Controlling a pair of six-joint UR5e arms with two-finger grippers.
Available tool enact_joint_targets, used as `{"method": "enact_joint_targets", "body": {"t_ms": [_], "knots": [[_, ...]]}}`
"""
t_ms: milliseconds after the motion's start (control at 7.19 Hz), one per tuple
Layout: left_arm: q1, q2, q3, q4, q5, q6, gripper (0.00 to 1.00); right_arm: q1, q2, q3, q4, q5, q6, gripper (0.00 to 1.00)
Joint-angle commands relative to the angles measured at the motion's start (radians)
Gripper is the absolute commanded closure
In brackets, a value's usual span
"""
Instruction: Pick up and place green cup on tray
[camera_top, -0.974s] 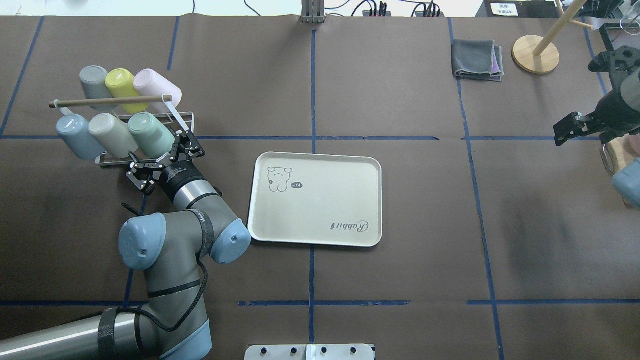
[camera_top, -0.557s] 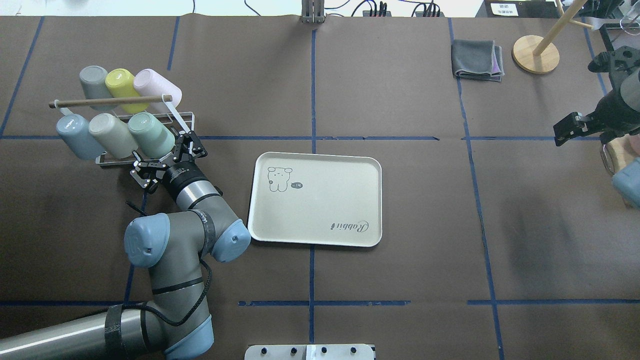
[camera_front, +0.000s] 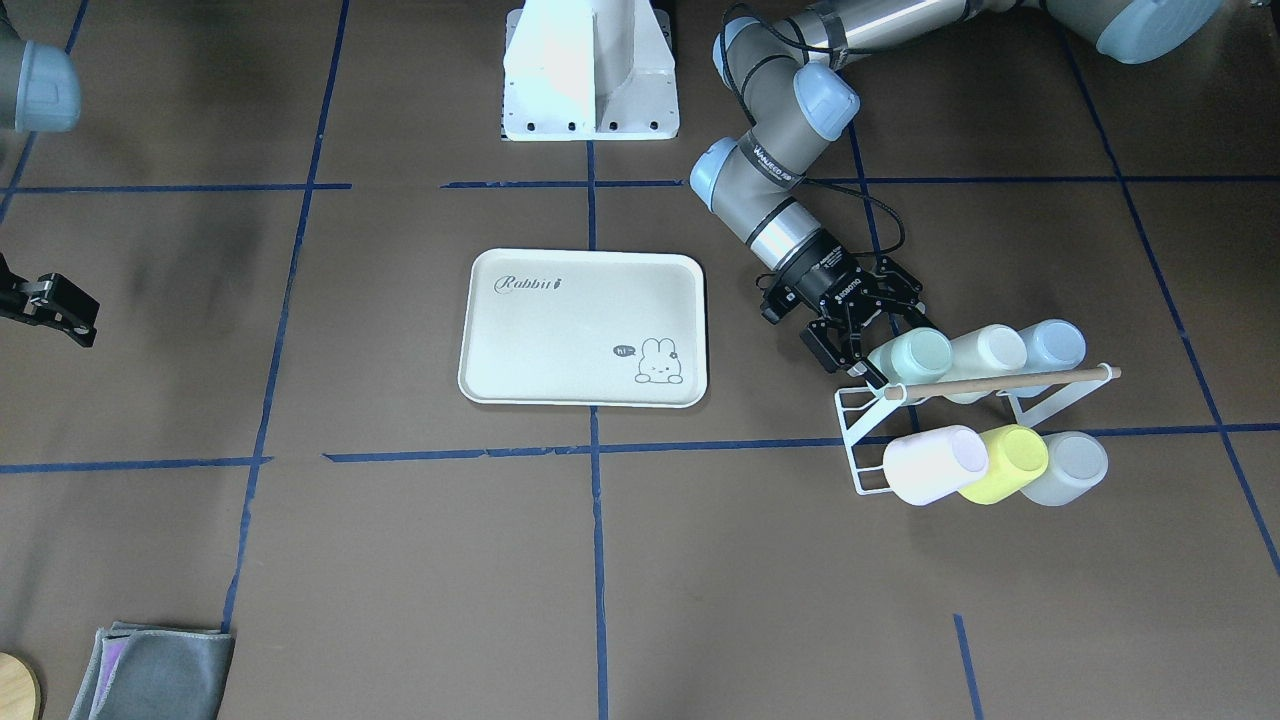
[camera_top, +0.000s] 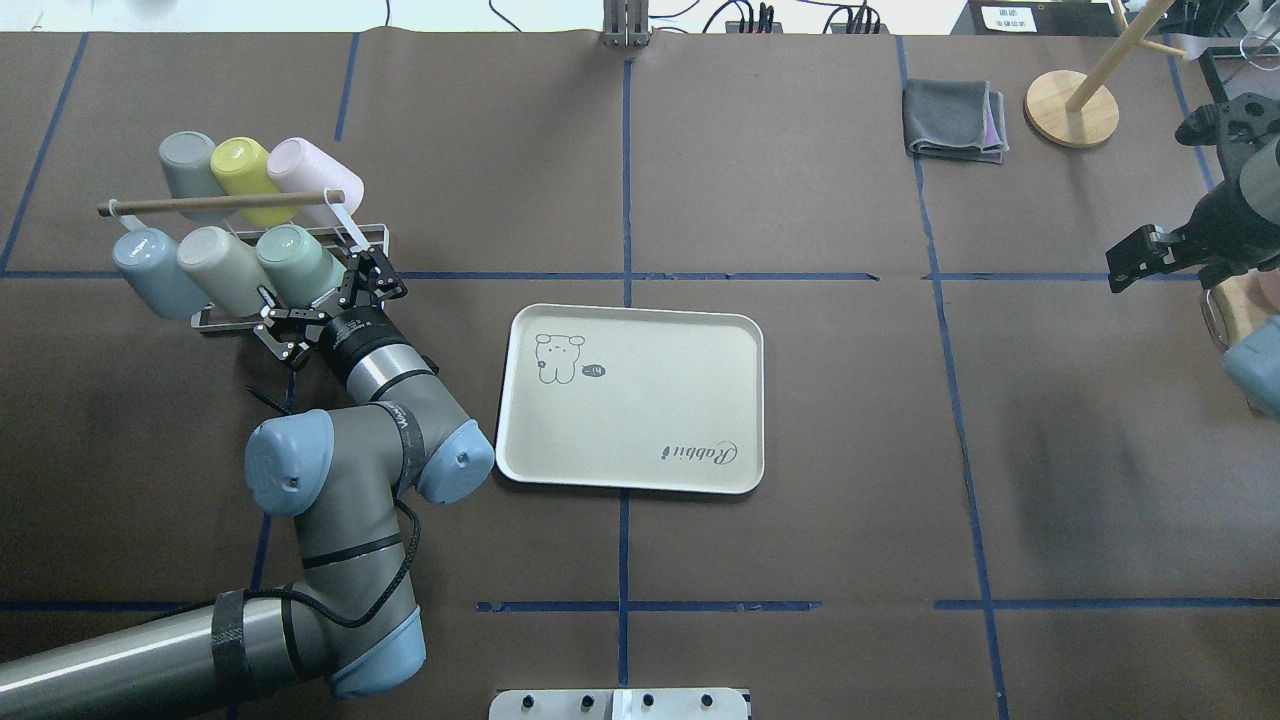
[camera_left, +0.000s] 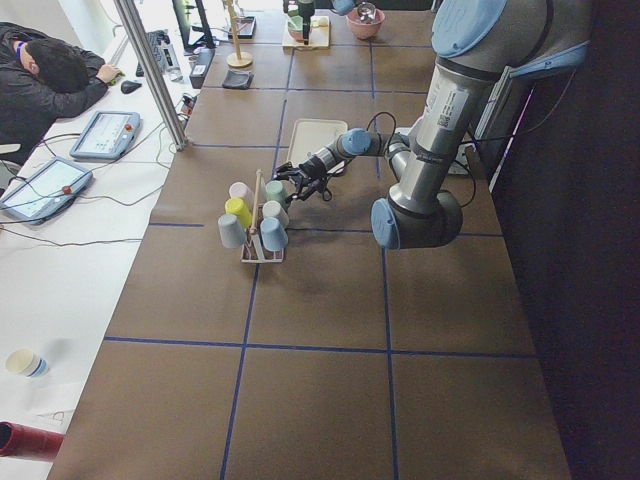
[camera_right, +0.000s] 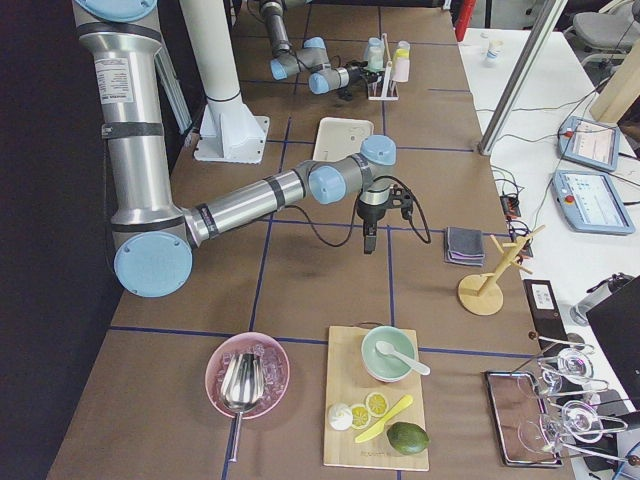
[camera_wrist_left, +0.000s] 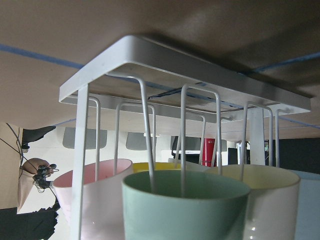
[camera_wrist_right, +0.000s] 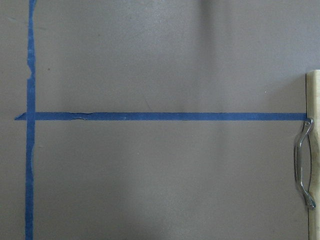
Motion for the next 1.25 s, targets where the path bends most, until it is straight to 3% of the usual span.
{"method": "enact_joint_targets", "body": {"t_ms": [0, 417, 696, 1113], "knots": [[-0.008, 0.0, 0.02, -0.017, 0.0, 0.0, 0.01, 0.0, 0.0, 0.0, 0.0, -0.001, -0.001, 0.0], [-0.022, 0.002, 0.036, -0.036, 0.008, 0.0, 0.03, 0.0, 0.0, 0.0, 0.0, -0.001, -0.001, 0.0], [-0.022, 0.002, 0.036, -0.036, 0.008, -0.003, 0.11, 0.0, 0.0, -0.002, 0.0, -0.001, 0.0, 0.0], [-0.022, 0.002, 0.033, -0.045, 0.008, -0.008, 0.41, 0.0, -0.002, -0.003, 0.0, 0.001, 0.0, 0.0]]}}
